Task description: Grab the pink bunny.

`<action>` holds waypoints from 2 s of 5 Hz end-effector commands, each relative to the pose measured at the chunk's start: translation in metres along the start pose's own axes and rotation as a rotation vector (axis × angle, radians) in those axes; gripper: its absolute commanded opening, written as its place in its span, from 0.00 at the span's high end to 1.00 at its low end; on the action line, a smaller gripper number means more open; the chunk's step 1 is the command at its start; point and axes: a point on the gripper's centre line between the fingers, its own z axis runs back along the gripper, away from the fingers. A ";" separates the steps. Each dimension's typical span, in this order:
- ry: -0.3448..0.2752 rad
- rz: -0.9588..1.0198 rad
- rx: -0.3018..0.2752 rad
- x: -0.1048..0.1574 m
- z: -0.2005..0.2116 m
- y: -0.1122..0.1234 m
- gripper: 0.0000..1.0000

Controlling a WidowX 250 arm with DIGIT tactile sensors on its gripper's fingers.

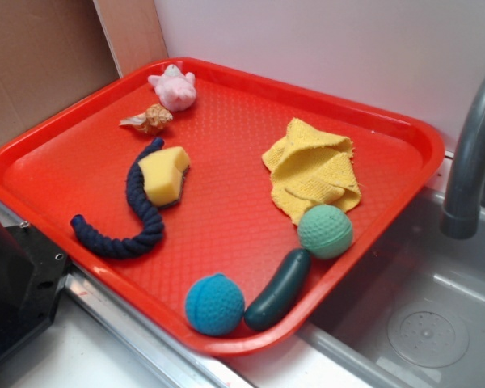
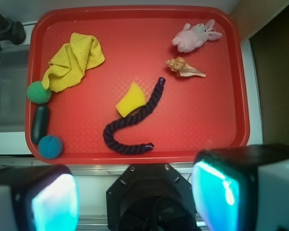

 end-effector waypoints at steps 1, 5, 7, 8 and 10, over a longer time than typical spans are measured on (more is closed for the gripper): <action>0.000 0.000 0.000 0.000 0.000 0.000 0.00; -0.238 0.459 0.027 0.129 -0.133 0.097 0.00; -0.178 0.670 0.118 0.159 -0.192 0.114 0.00; -0.164 0.667 0.157 0.173 -0.209 0.124 0.00; -0.106 0.648 0.224 0.171 -0.225 0.132 0.08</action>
